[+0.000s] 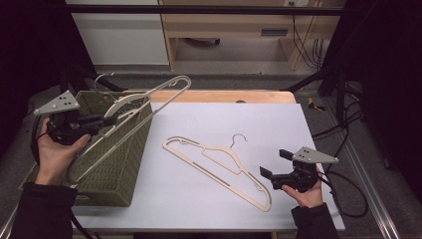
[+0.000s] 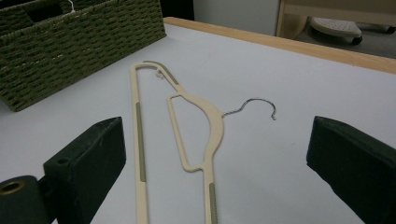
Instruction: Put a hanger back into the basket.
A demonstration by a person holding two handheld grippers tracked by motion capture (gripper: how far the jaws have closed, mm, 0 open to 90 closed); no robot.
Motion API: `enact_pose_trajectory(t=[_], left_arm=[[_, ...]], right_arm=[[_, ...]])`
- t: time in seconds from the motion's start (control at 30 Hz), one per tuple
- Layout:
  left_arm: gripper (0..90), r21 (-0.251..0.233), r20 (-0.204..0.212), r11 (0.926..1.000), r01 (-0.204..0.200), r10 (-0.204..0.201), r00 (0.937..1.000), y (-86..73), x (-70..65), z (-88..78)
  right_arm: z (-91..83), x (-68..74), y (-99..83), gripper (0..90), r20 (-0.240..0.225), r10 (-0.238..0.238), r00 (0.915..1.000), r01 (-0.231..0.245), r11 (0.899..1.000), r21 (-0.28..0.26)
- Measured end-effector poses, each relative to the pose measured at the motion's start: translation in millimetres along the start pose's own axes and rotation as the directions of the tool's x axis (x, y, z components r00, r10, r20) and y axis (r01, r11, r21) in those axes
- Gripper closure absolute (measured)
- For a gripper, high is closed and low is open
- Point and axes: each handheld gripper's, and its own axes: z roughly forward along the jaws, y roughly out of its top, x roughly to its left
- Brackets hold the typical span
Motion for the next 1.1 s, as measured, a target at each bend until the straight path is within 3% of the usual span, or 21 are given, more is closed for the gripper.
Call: enact_pose_trajectory(t=[0.13,0.57,0.8,1.03,1.1], left_arm=[[85.7,0.019,-0.012,0.9998,-0.011,0.011,0.9999,-6.9,13.7,-1.9],[85.7,0.049,-0.076,0.9985,0.022,-0.018,0.9969,-30.2,49.9,-11.8],[85.7,0.066,-0.129,0.9963,0.056,-0.047,0.9905,-48.0,69.7,-17.5],[85.7,0.074,-0.162,0.995,0.068,-0.055,0.9852,-59.4,81.4,-19.8],[85.7,0.097,-0.175,0.9924,0.075,-0.058,0.9828,-65.0,86.5,-20.2]], right_arm=[[-0.9,-0.3,0.2,5.0,0.0,0.002,1.0,-0.002,1.0,-0.001],[-1.1,-1.3,0.0,4.2,0.004,0.002,1.0,-0.002,1.0,-0.003],[0.5,-0.4,-0.6,4.2,0.002,0.006,1.0,-0.006,1.0,0.006],[0.7,-0.5,-0.8,4.1,0.002,0.006,1.0,-0.006,1.0,0.007],[0.8,-0.6,-0.8,4.1,0.002,0.003,1.0,-0.003,1.0,0.007]])
